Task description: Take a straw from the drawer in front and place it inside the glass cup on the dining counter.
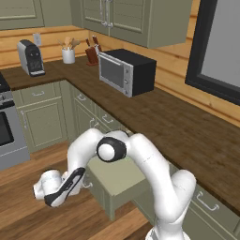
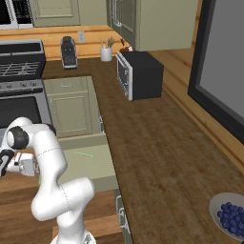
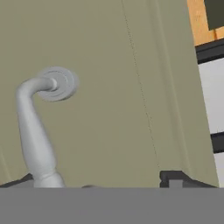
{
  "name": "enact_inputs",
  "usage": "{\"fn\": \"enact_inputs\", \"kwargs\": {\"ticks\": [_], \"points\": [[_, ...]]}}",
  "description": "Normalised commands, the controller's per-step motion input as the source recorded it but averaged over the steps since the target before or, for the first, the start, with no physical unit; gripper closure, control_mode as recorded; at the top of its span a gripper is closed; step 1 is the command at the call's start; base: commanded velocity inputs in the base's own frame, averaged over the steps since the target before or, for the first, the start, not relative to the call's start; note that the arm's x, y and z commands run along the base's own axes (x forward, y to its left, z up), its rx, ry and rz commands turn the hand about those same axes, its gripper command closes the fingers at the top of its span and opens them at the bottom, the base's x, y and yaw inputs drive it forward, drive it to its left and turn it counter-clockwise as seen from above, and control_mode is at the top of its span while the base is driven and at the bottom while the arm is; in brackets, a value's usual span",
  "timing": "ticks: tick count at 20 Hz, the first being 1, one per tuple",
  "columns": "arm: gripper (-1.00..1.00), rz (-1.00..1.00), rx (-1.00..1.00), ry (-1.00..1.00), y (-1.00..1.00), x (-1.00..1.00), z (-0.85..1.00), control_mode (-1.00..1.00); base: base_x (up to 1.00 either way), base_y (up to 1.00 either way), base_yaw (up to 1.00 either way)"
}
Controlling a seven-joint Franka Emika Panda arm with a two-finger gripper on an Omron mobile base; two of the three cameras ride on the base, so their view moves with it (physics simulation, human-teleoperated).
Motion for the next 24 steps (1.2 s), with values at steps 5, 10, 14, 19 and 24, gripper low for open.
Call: {"fn": "enact_inputs", "kwargs": {"ticks": [5, 10, 14, 19, 24], "points": [[-1.0, 0.0, 0.36, 0.22, 0.17, -0.51, 0.62, -1.0, 0.0, 0.0, 0.0], [-1.0, 0.0, 0.47, 0.27, 0.09, -0.44, 0.48, -1.0, 0.0, 0.0, 0.0], [-1.0, 0.01, 0.52, 0.29, 0.16, -0.4, 0.37, -1.0, 0.0, 0.0, 0.0], [-1.0, 0.01, 0.48, 0.27, 0.2, -0.32, 0.04, -1.0, 0.0, 0.0, 0.0], [-1.0, 0.01, 0.43, 0.1, 0.14, -0.48, 0.15, -1.0, 0.0, 0.0, 0.0]]}}
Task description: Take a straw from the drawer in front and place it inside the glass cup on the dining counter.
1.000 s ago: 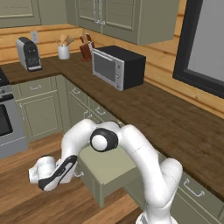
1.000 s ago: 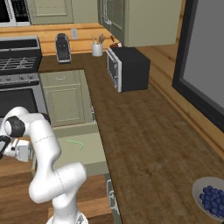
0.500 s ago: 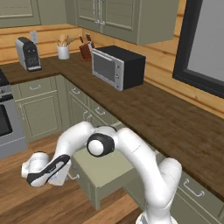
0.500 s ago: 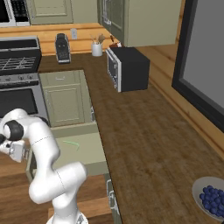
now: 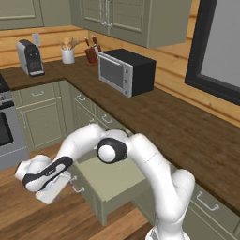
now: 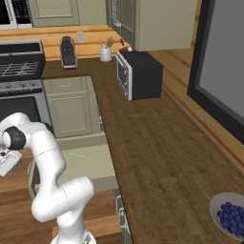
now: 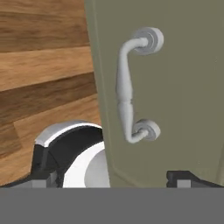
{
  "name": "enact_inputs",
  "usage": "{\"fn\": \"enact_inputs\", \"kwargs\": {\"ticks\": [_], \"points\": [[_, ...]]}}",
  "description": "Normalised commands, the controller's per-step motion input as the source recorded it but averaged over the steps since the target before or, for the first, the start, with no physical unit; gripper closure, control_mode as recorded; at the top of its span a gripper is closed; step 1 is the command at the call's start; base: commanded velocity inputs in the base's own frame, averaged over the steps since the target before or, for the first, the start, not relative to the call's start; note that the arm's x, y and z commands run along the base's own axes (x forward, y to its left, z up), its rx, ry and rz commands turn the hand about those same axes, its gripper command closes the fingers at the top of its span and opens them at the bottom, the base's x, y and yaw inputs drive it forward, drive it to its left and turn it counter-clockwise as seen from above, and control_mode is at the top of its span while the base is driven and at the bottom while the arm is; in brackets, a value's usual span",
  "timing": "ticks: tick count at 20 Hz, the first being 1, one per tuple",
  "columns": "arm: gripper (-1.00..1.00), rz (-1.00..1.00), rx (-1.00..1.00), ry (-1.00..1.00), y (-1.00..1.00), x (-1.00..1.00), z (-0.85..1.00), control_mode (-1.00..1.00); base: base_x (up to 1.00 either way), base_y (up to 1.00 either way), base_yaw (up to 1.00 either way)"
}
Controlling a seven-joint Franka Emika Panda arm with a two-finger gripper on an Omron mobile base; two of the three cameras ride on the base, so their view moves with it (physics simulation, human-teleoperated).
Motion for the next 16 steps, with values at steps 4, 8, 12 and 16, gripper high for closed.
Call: {"fn": "enact_inputs", "kwargs": {"ticks": [4, 8, 12, 16], "points": [[-1.0, 0.0, 0.23, -0.31, -0.14, -0.97, 0.95, -1.0, 0.0, 0.0, 0.0], [-1.0, 0.0, 0.23, -0.38, -0.49, -0.83, 1.0, -1.0, 0.0, 0.0, 0.0], [-1.0, 0.0, 0.29, -0.16, -0.77, -0.23, 1.0, -1.0, 0.0, 0.0, 0.0], [-1.0, 0.0, 0.34, 0.0, -0.87, 0.19, 0.96, -1.0, 0.0, 0.0, 0.0]]}}
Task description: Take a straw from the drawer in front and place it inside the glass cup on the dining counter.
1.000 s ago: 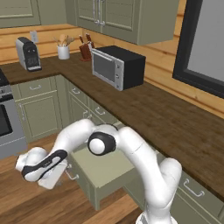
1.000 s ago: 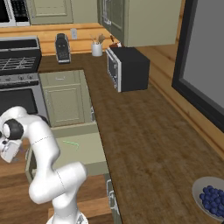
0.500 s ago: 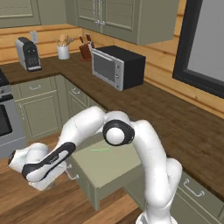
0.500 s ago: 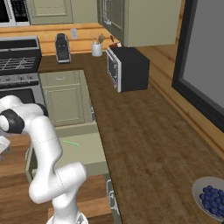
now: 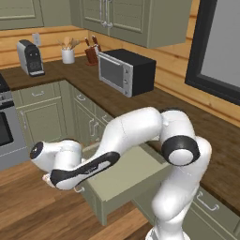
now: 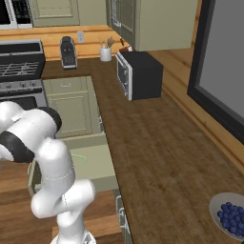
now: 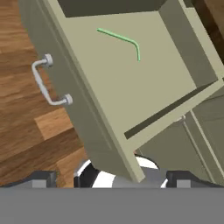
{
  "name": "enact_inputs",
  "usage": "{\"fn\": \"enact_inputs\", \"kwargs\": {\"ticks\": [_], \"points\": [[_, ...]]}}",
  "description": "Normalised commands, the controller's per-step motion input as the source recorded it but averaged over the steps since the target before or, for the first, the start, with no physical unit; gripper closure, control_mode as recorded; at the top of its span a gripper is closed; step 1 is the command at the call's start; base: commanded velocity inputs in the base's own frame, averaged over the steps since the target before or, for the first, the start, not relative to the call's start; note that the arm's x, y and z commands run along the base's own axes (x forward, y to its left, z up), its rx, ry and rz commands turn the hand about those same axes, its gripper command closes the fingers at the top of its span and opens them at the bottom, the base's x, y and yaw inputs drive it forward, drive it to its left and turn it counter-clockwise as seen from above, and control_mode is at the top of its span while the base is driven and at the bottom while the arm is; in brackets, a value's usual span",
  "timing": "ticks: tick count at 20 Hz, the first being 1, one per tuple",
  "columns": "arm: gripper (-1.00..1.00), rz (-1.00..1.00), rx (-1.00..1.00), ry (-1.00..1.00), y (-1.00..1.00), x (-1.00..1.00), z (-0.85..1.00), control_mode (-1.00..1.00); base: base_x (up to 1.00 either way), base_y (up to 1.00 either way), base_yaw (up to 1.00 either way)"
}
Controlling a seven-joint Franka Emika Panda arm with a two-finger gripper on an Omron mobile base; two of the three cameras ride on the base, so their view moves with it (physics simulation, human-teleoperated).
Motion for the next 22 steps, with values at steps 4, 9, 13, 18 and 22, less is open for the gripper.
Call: {"fn": "enact_inputs", "kwargs": {"ticks": [4, 9, 13, 18, 22], "points": [[-1.0, -0.01, 0.32, 0.06, -0.81, 0.51, 0.75, -1.0, 0.0, 0.0, 0.0], [-1.0, -0.01, 0.12, 0.07, -0.7, 0.42, 0.18, -1.0, 0.0, 0.0, 0.0], [-1.0, -0.01, 0.0, 0.07, -0.61, 0.38, -0.04, -1.0, 0.0, 0.0, 0.0], [-1.0, 0.0, 0.0, 0.06, -0.58, 0.39, -0.12, -1.0, 0.0, 0.0, 0.0], [-1.0, 0.0, 0.0, 0.07, -0.47, 0.51, -0.11, -1.0, 0.0, 0.0, 0.0]]}}
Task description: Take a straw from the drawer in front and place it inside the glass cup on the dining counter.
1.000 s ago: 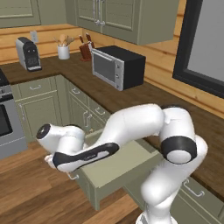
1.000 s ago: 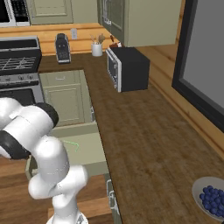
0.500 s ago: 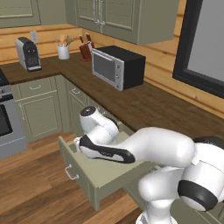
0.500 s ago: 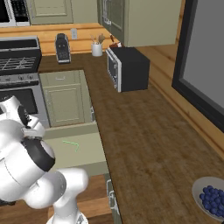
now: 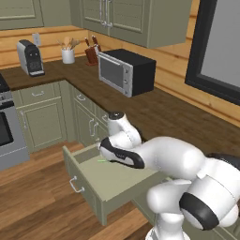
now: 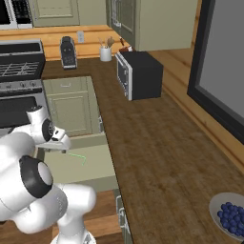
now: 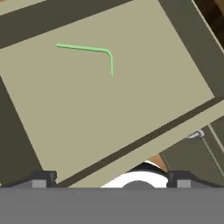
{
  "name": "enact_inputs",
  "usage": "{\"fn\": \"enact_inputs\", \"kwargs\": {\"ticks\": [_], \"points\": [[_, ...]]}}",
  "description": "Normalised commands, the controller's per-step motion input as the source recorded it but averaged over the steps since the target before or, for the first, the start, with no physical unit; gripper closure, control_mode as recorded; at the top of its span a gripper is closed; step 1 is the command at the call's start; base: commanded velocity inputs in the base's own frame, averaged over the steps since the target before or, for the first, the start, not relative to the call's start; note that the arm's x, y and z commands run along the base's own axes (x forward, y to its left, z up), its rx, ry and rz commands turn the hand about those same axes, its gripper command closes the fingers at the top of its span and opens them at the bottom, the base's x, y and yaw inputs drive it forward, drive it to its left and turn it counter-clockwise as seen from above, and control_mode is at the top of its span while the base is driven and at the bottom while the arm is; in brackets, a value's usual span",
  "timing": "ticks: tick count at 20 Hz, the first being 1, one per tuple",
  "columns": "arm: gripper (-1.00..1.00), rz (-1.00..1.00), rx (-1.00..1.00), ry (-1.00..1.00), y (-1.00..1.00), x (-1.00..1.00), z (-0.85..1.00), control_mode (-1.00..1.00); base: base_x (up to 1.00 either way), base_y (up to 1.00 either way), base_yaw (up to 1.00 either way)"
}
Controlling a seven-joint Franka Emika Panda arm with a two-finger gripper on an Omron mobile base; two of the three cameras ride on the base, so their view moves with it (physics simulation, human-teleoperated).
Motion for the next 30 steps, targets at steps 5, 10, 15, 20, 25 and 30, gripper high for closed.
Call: {"fn": "enact_inputs", "kwargs": {"ticks": [5, 10, 15, 20, 25, 30], "points": [[-1.0, 0.0, 0.0, 0.06, -0.34, 0.45, -0.25, -1.0, 0.0, 0.0, 0.0], [-1.0, 0.0, 0.0, 0.02, -0.15, 0.17, -0.39, -1.0, 0.0, 0.0, 0.0], [-1.0, 0.0, 0.01, 0.0, -0.13, 0.15, -0.41, -1.0, 0.0, 0.0, 0.0], [-1.0, 0.0, 0.03, 0.0, -0.12, 0.3, -0.41, -1.0, 0.0, 0.0, 0.0], [-1.0, 0.0, 0.03, 0.0, -0.03, 0.14, -0.24, -1.0, 0.0, 0.0, 0.0], [-1.0, 0.0, 0.05, 0.0, 0.0, 0.1, -0.23, -1.0, 0.0, 0.0, 0.0]]}}
